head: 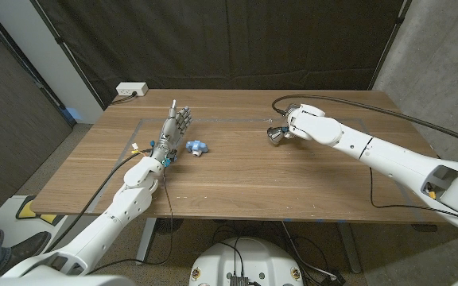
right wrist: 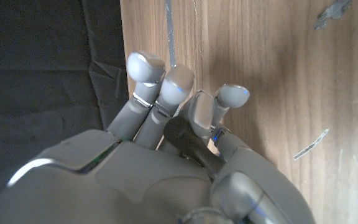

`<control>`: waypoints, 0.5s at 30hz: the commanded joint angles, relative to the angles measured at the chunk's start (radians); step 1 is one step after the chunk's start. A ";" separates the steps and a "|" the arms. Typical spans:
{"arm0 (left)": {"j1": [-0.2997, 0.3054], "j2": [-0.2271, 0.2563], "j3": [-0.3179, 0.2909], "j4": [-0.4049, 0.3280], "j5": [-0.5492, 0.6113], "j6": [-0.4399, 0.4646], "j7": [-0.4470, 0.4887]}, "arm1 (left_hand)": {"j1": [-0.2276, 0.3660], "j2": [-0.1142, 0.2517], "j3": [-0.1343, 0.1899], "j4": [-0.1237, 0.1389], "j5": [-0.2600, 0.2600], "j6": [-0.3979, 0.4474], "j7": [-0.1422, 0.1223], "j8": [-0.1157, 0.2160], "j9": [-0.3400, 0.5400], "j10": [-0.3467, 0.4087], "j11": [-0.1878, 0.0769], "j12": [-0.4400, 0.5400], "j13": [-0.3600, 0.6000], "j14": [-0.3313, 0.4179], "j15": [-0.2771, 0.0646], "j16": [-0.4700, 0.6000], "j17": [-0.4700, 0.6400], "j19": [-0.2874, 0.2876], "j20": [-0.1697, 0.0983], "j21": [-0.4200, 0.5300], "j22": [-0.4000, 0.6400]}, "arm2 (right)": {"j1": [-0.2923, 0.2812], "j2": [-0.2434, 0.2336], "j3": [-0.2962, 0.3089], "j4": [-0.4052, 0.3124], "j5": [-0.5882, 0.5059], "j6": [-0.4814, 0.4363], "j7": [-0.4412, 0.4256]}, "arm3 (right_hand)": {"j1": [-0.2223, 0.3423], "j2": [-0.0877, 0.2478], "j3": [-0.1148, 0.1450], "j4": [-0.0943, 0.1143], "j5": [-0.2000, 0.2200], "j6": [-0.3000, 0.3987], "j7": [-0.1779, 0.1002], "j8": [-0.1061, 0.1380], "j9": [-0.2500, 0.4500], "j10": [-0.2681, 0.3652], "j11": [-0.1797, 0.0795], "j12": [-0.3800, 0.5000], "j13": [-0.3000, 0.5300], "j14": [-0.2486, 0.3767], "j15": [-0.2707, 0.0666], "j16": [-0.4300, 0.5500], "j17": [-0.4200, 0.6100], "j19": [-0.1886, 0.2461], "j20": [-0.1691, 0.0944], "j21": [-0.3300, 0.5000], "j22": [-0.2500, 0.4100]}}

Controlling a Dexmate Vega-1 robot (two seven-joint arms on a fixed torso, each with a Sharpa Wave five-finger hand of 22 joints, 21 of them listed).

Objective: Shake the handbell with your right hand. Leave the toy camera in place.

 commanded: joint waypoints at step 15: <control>-0.036 -0.002 0.014 0.016 0.014 0.023 -0.003 | 0.000 0.009 -0.012 0.001 0.000 0.003 0.003 0.001 0.005 0.004 -0.001 0.002 0.006 -0.002 0.004 0.003 0.004 -0.010 0.005 0.004 0.005 | -0.090 -0.012 0.121 -0.034 0.147 -0.214 -0.114 | -0.046 -0.009 0.051 -0.005 -0.002 -0.019 0.003 0.045 -0.007 -0.022 0.006 0.112 0.002 0.004 -0.001 0.030 -0.032 0.023 -0.003 -0.014 0.028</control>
